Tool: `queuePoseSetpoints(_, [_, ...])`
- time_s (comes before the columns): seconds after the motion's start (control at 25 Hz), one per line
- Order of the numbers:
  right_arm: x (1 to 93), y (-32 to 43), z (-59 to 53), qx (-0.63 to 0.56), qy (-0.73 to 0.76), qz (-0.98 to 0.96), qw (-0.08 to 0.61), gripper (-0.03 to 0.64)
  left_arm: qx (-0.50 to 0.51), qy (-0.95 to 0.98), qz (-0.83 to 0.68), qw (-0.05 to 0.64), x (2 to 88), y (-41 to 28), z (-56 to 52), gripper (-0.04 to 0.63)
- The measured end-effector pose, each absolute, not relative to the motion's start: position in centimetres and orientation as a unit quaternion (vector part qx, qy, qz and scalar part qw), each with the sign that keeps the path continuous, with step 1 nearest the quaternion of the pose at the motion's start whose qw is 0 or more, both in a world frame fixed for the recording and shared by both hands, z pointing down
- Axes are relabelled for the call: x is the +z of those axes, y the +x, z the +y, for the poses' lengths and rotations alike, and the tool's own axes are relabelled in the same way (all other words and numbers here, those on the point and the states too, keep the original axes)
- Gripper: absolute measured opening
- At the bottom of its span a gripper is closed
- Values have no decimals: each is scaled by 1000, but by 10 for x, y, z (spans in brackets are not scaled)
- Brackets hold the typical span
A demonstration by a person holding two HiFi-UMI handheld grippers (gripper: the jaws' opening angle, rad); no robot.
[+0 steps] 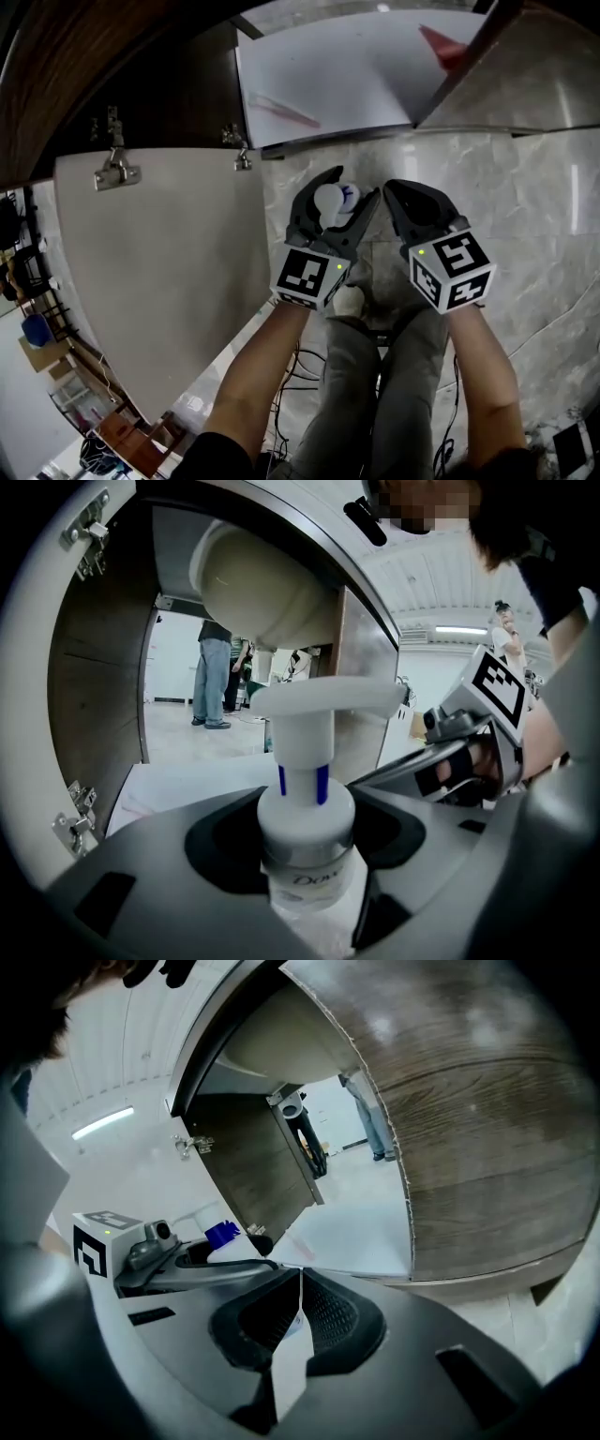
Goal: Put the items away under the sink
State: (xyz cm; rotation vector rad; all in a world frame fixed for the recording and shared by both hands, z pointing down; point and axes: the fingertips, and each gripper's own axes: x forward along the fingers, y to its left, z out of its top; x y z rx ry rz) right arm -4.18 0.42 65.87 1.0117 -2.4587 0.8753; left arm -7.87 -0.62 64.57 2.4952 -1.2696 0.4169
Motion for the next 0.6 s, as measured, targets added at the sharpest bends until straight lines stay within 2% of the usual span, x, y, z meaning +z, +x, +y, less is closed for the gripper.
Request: queuePoseSetpoints(0.6, [705,-63,-35,292,370,-869,150,35,142,866,-463,127,690,-97,-57,249])
